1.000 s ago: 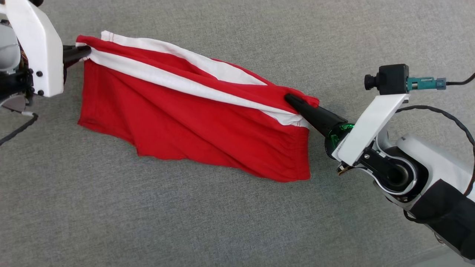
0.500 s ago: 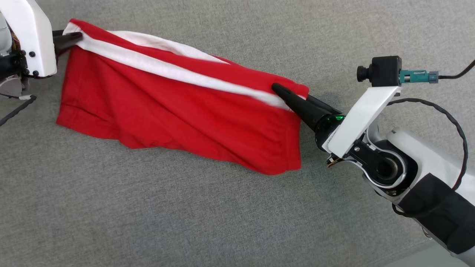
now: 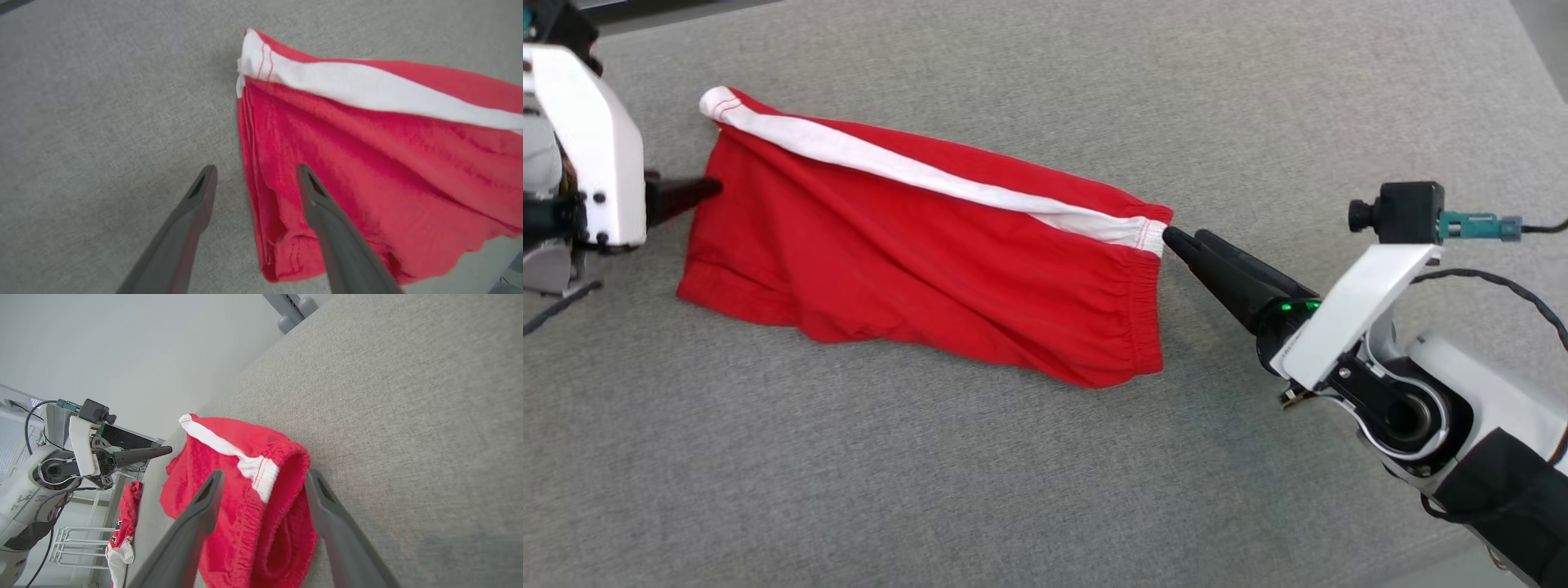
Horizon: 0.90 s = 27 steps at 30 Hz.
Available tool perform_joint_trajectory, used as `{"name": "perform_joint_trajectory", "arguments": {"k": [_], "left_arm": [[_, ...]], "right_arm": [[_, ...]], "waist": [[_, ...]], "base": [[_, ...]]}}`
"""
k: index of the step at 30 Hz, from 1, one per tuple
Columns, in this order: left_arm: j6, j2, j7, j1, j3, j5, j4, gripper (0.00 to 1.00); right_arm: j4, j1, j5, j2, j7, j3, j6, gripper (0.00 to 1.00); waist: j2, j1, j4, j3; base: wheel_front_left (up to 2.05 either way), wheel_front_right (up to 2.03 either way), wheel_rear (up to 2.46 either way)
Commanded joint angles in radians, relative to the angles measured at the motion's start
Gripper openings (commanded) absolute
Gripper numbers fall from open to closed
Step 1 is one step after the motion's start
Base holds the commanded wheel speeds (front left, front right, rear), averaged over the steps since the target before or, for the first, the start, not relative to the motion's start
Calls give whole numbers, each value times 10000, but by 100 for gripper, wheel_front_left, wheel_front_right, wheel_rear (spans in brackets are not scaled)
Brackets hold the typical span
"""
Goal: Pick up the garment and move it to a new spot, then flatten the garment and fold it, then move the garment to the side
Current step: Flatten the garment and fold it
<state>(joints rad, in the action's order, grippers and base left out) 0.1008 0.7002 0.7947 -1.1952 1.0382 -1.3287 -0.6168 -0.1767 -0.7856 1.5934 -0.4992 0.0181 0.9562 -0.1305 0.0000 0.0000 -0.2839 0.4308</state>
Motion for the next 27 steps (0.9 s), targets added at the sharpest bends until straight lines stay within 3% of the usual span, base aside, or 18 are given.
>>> {"name": "perform_joint_trajectory", "arguments": {"k": [1,11,12,13,15,16,27], "left_arm": [[-55,4,120,231,29,-182,-6,100],[-499,287,1605,1096,186,-1133,539,100],[-553,312,1667,1164,171,-1212,623,91],[-553,312,1667,1164,171,-1212,623,91],[-659,367,1723,1227,126,-1348,762,44],[-675,362,1674,1297,65,-1441,815,0],[-466,451,941,2191,-192,-1864,1390,0]], "right_arm": [[53,171,-66,-116,102,-54,-5,100],[222,726,-121,-464,406,-196,-5,100],[222,764,-115,-477,426,-200,-5,100],[222,764,-115,-477,426,-200,-5,100],[210,829,-98,-486,442,-207,-5,100],[189,859,-86,-492,457,-217,-5,100],[-150,1506,87,-725,359,-188,-5,100]], "waist": [[0,0,-123,28],[0,0,-540,100],[0,0,-562,86],[0,0,-562,86],[0,0,-576,45],[0,0,-559,4],[0,0,186,-1263]], "base": [[0,0,0],[0,0,0],[0,0,0],[0,0,0],[0,0,0],[0,0,0],[0,0,0]]}}
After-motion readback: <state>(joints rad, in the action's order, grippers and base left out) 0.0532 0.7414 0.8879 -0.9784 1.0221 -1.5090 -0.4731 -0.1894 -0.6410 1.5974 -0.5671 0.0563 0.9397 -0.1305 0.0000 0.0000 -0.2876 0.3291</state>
